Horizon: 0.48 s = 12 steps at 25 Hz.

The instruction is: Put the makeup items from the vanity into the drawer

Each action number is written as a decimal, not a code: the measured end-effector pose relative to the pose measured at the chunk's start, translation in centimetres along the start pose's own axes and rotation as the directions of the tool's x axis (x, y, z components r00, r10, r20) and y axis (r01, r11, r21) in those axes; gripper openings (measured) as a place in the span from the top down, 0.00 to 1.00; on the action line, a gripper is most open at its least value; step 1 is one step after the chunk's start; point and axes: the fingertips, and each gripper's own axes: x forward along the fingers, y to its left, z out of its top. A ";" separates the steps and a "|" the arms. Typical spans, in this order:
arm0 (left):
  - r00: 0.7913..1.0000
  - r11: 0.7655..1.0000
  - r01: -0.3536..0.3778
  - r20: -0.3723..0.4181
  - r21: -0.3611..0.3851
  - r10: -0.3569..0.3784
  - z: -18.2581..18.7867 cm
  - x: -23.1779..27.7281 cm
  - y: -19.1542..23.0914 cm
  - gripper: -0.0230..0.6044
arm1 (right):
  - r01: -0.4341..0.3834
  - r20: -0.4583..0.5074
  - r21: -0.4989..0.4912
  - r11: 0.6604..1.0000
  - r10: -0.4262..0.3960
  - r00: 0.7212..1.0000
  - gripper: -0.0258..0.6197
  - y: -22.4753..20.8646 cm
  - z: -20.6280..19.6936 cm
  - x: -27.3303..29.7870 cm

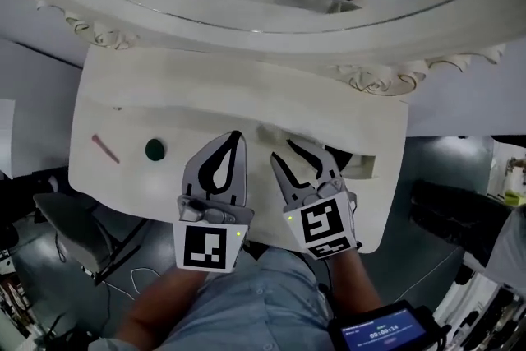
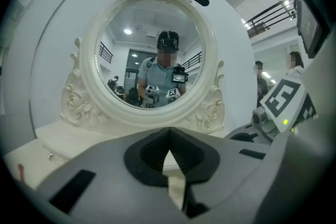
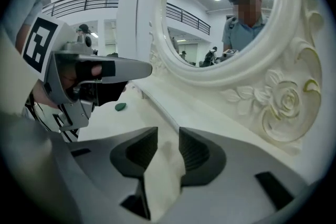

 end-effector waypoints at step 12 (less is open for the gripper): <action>0.947 0.948 -0.311 0.062 -0.064 0.315 1.1 -9.9 14.0 0.96 | -0.235 0.010 -0.161 0.959 0.240 0.971 0.77 12.7 7.2 8.2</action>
